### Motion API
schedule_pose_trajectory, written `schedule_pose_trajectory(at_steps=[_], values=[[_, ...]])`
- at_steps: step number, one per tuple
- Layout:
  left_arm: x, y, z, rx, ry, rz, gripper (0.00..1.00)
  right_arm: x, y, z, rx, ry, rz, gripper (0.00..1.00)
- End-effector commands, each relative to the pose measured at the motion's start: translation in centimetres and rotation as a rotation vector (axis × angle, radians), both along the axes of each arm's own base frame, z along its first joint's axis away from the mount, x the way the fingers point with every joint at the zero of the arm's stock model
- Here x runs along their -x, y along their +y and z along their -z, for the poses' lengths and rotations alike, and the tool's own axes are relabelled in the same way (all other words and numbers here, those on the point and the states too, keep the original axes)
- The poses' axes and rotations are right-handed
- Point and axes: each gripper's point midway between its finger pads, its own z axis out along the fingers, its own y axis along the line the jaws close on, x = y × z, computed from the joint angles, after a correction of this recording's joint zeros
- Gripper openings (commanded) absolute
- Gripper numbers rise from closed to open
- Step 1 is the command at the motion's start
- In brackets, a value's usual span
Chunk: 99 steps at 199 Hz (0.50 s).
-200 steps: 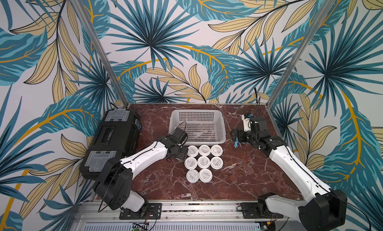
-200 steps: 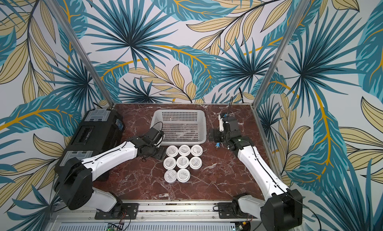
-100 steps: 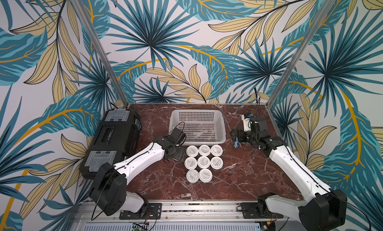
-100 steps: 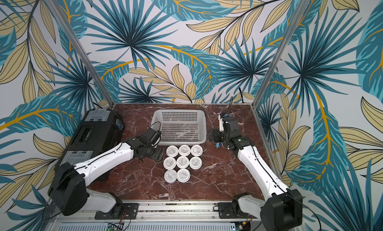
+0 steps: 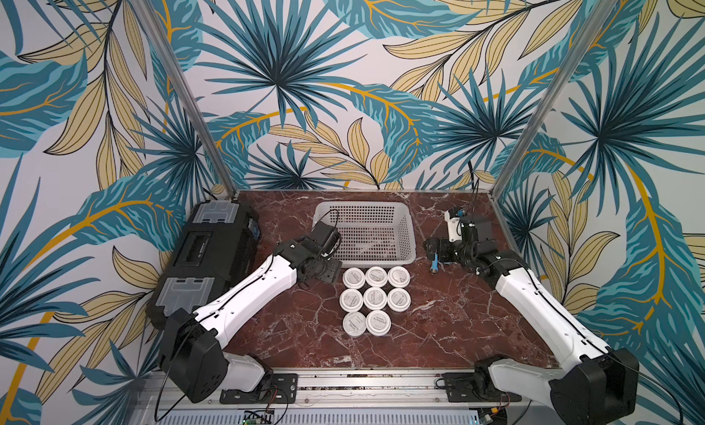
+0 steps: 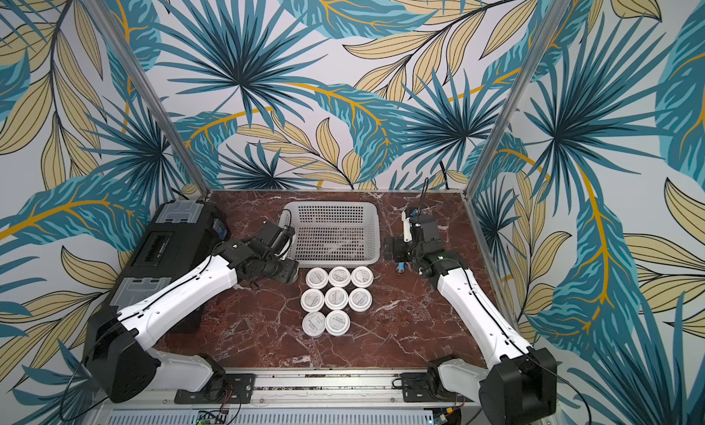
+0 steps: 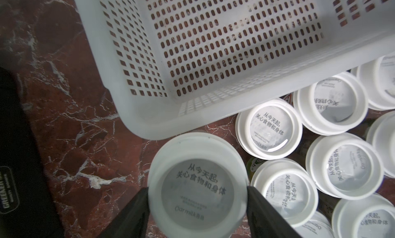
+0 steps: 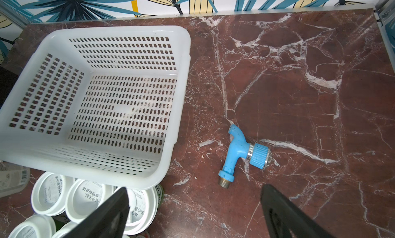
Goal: Put the yogurt in the basket
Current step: Pick up the yogurt from the center of the board, then place the yogurt in the basket.
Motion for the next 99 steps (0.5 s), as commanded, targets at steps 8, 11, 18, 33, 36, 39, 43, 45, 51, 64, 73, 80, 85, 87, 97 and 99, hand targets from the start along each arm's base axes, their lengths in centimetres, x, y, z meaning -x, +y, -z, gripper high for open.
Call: schedule_pose_trajectory(at_steps=[8,11,18,33,36,39,43,45,51,64,73,80,85,87,97,99], values=[[-2.1,0.1,-4.6,-0.008,-0.086,0.017,0.72,0.4,0.1,0.7,-0.005,0.013,-0.005,0.99],[-2.3,0.1,-4.9,-0.008,-0.092,0.018,0.72,0.4,0.1,0.7,-0.005,0.013,-0.005,1.0],[-2.8,0.0,-5.8,-0.008,-0.112,0.021,0.72,0.4,0.1,0.7,-0.006,0.013,-0.005,1.0],[-4.1,-0.4,-7.5,-0.005,-0.161,0.028,0.72,0.3,0.1,0.7,-0.006,0.015,-0.006,1.0],[-4.4,-0.5,-7.8,-0.002,-0.173,0.03,0.72,0.4,0.1,0.8,-0.005,0.018,-0.006,0.99],[-4.7,-0.7,-8.0,0.0,-0.183,0.036,0.72,0.3,0.1,0.8,-0.006,0.016,-0.006,0.99],[-5.1,-0.7,-8.3,0.002,-0.191,0.037,0.72,0.3,0.1,0.8,-0.006,0.017,-0.006,1.0],[-5.3,-0.8,-8.5,0.005,-0.193,0.039,0.72,0.3,0.1,0.8,-0.006,0.017,-0.006,1.0],[-5.9,-0.8,-8.8,0.009,-0.195,0.04,0.72,0.3,0.1,0.8,-0.004,0.016,-0.007,0.99],[-7.1,-0.9,-9.1,0.009,-0.196,0.04,0.71,0.3,0.1,0.8,-0.005,0.016,-0.008,1.0],[-8.0,-1.1,-9.4,0.012,-0.203,0.042,0.71,0.3,0.1,0.9,-0.005,0.019,-0.008,1.0],[-8.6,-1.3,-9.4,0.019,-0.208,0.045,0.71,0.3,0.1,0.9,-0.005,0.019,-0.009,1.0],[-9.1,-1.4,-9.6,0.027,-0.213,0.045,0.71,0.3,0.2,0.9,-0.005,0.02,-0.01,0.99],[-9.3,-1.5,-9.6,0.03,-0.213,0.046,0.71,0.3,0.2,1.0,-0.005,0.022,-0.01,1.0],[-10.3,-1.8,-9.6,0.038,-0.215,0.047,0.71,0.2,0.2,1.1,-0.005,0.025,-0.011,1.0],[-10.5,-1.8,-9.5,0.037,-0.214,0.047,0.71,0.2,0.2,1.1,-0.005,0.026,-0.011,1.0]])
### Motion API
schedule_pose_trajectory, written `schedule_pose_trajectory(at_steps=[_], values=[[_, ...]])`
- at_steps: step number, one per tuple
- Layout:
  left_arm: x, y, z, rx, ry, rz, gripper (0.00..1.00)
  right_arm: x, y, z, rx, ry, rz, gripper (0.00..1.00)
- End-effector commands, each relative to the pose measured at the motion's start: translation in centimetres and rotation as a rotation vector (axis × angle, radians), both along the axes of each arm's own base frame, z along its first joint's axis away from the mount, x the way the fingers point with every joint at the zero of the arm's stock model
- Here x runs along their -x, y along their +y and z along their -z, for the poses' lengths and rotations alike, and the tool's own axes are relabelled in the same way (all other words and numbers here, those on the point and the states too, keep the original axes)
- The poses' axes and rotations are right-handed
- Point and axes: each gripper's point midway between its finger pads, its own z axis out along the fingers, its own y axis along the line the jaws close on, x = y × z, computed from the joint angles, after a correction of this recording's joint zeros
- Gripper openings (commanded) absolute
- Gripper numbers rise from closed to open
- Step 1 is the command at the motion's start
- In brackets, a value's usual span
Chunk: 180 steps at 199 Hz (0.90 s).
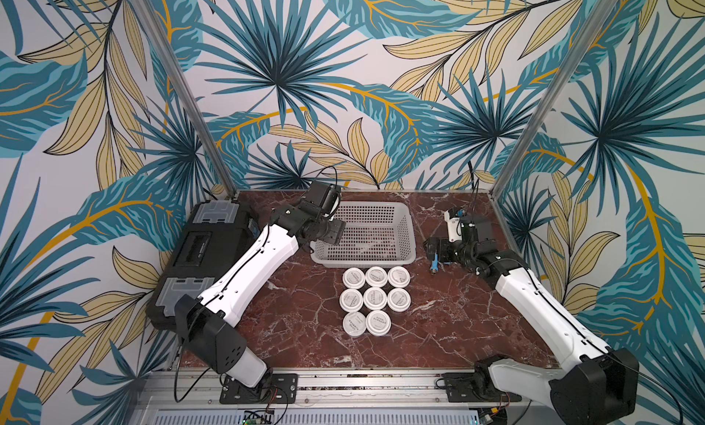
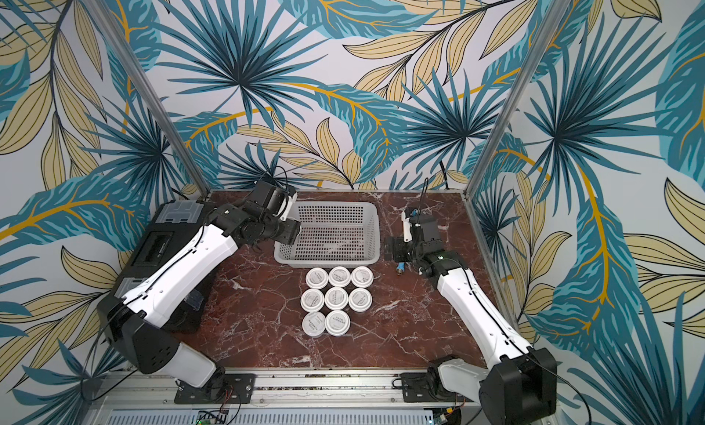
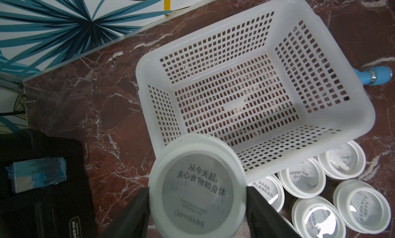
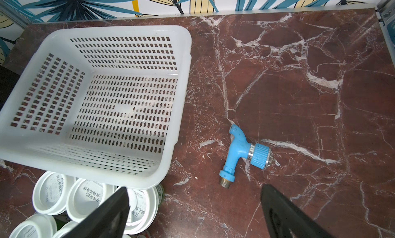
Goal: Put the yogurt in the basket
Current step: Place the yogurt in the basket.
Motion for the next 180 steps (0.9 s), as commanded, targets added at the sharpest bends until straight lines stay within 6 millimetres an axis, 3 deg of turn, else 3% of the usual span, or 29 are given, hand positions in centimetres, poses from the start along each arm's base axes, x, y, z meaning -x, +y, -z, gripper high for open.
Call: schedule_pose_trajectory(at_steps=[1,60,124,180], values=[[-2.2,-0.7,-1.3,0.02,-0.033,0.027,0.71,0.2,0.1,1.1,-0.003,0.024,-0.008,1.0],[-7.0,-2.5,0.6,0.063,-0.05,0.038,0.71,0.0,0.2,1.7,0.001,0.041,-0.01,1.0],[-11.6,-2.3,4.5,0.096,-0.047,0.009,0.71,-0.3,0.4,2.5,0.007,0.067,-0.014,1.0],[-14.0,-1.9,8.0,0.085,-0.011,-0.005,0.71,-0.6,0.5,3.2,0.01,0.088,-0.016,0.99]])
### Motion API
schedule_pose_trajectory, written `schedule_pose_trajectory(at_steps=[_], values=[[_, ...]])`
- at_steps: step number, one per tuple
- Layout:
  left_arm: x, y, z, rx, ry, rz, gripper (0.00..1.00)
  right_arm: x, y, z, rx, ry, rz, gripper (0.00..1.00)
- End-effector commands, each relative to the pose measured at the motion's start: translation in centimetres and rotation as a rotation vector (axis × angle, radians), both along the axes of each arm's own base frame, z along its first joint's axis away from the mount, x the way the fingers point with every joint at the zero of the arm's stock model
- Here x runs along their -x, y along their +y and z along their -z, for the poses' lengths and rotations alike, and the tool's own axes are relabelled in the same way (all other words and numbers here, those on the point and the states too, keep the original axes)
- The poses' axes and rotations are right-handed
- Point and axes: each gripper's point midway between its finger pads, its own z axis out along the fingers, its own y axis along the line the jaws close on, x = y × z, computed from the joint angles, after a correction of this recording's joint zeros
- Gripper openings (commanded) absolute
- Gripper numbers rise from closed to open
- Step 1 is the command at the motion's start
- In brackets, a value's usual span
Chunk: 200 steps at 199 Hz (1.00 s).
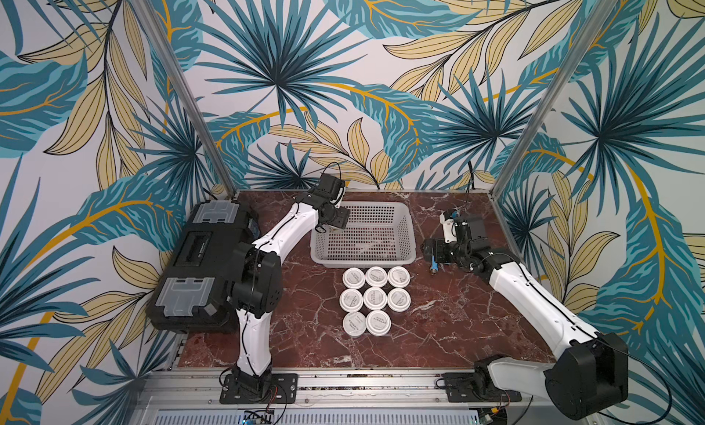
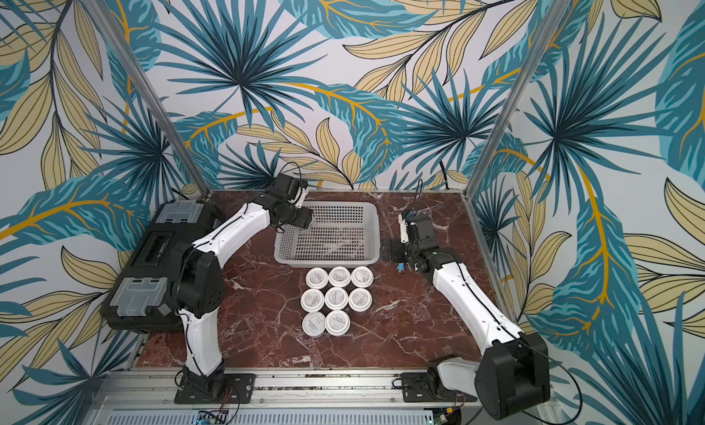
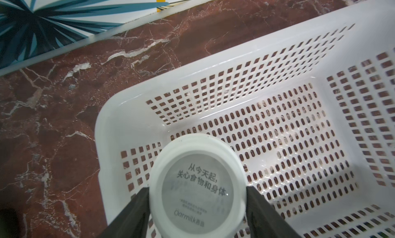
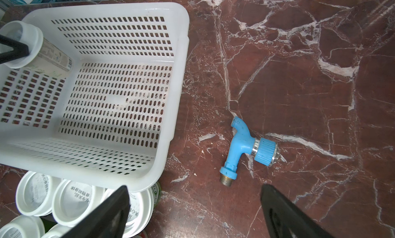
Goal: Put the yogurt in the basket
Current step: Place the yogurt in the basket.
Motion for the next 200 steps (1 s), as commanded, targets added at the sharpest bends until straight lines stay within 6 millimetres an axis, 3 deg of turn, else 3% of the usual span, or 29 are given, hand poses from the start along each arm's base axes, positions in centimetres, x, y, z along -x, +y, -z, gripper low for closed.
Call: schedule_pose_trajectory(at_steps=[1,80,200], values=[[-2.2,-0.6,-2.0,0.041,-0.074,0.012,0.71,0.0,0.2,0.7,-0.003,0.017,-0.01,0.99],[-3.6,-0.6,0.2,0.027,-0.048,0.008,0.71,0.0,0.3,0.9,-0.007,0.024,-0.015,0.99],[-2.7,0.8,3.6,-0.029,0.044,-0.019,0.73,0.0,0.7,1.1,-0.024,0.032,-0.027,0.99]])
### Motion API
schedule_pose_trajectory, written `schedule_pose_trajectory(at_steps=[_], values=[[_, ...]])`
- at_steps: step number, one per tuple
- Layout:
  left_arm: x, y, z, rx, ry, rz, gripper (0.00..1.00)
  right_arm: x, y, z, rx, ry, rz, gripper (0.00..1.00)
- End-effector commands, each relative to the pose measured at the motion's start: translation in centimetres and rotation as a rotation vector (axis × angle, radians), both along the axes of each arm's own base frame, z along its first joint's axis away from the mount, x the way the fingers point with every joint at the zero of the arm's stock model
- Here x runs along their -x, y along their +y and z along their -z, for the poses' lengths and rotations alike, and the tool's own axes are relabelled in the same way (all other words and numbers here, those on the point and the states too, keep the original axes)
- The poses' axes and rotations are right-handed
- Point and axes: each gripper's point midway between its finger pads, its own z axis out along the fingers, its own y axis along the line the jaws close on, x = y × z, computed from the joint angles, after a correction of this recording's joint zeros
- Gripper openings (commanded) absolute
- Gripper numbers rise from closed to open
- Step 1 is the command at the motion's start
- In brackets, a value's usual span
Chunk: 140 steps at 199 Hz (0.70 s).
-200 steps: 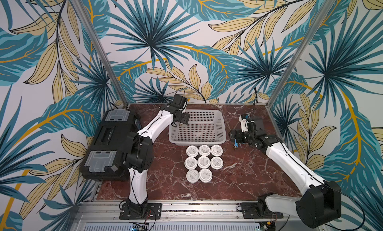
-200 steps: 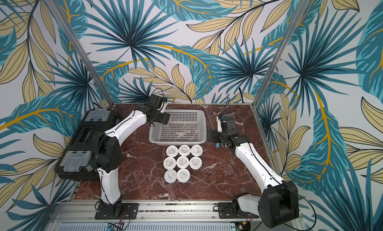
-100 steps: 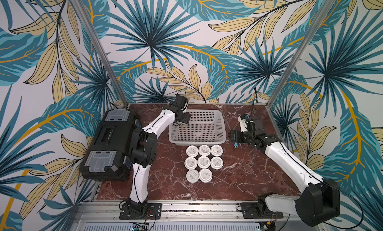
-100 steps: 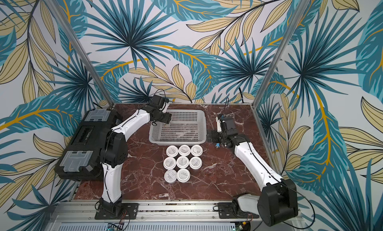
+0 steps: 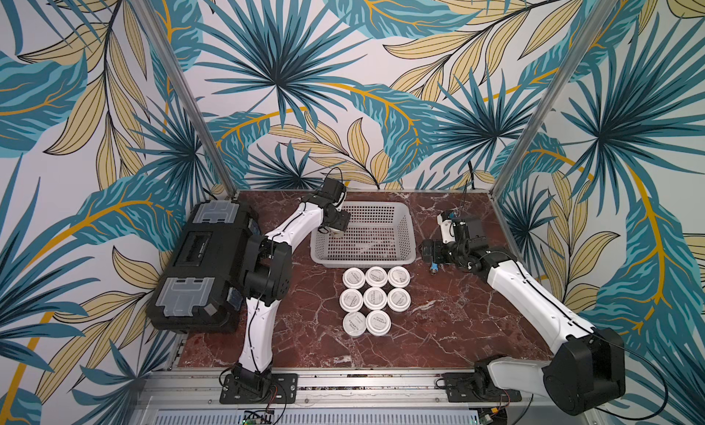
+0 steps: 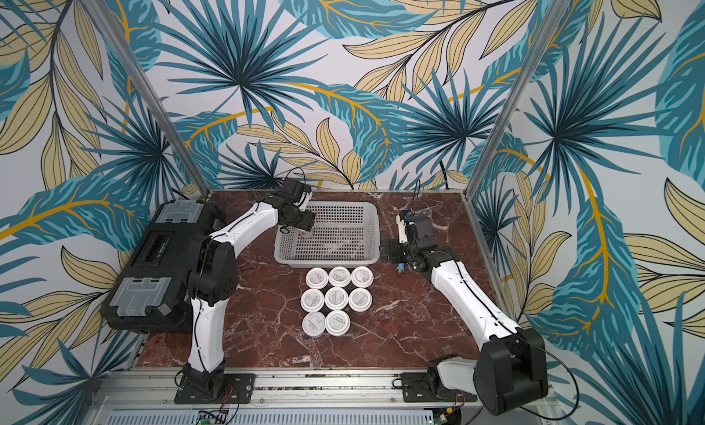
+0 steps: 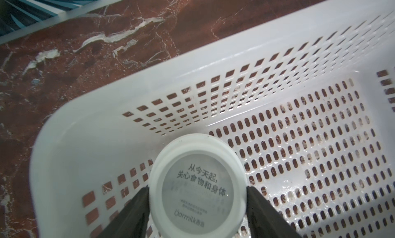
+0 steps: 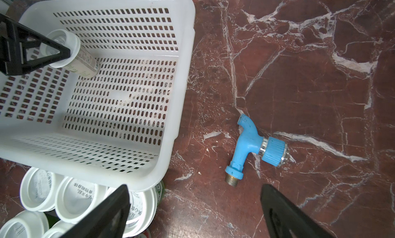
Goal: Put the yogurt in the basket
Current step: Place the yogurt in the basket.
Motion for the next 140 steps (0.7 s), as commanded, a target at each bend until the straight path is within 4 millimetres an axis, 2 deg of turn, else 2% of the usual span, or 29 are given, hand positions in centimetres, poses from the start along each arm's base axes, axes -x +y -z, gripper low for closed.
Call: schedule_pose_trajectory(at_steps=[1,140], values=[[-0.7,0.6,-0.7,-0.015,-0.016,-0.01,0.73,0.0,0.2,0.4,-0.007,0.009,-0.006,1.0],[-1.2,1.7,-0.7,-0.057,-0.039,-0.037,0.73,0.0,0.3,0.4,-0.013,0.01,-0.01,0.99]])
